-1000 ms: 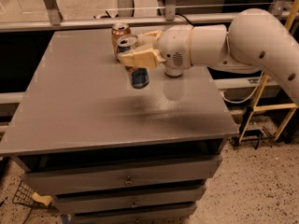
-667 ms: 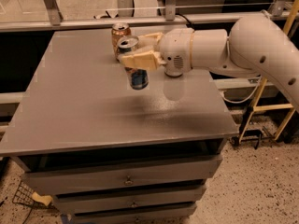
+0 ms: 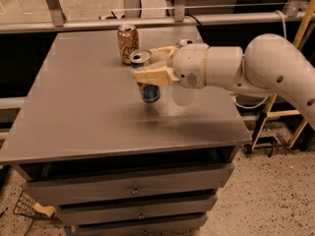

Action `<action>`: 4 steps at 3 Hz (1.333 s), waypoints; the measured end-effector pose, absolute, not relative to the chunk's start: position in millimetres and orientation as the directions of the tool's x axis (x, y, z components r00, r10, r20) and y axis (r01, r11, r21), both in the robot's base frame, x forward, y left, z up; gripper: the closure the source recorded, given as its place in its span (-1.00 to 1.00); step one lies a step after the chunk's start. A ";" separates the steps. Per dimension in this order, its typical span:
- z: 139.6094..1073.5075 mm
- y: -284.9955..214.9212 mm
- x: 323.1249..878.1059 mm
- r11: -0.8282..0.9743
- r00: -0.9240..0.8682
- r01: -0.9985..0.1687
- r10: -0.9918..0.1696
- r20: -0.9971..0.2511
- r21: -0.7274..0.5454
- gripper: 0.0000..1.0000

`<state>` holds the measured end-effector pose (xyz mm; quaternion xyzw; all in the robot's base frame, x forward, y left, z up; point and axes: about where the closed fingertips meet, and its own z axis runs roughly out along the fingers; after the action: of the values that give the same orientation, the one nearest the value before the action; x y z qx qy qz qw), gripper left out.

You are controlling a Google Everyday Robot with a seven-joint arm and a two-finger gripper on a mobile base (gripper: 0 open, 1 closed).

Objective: Place redbull can upright

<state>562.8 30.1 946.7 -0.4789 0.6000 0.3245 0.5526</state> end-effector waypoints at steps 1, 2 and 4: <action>931.1 13.9 562.0 0.379 0.043 -0.920 -0.154 -0.987 -0.099 1.00; 925.2 3.8 559.8 0.405 0.039 -0.912 -0.080 -0.996 -0.068 1.00; 915.0 -2.8 557.3 0.397 0.026 -0.917 -0.020 -0.999 -0.032 0.60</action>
Offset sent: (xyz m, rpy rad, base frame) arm -0.0043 -0.0456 -0.0296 0.2356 0.0249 -0.1004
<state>557.3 -2.8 915.0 -0.3992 0.5869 0.3773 0.5948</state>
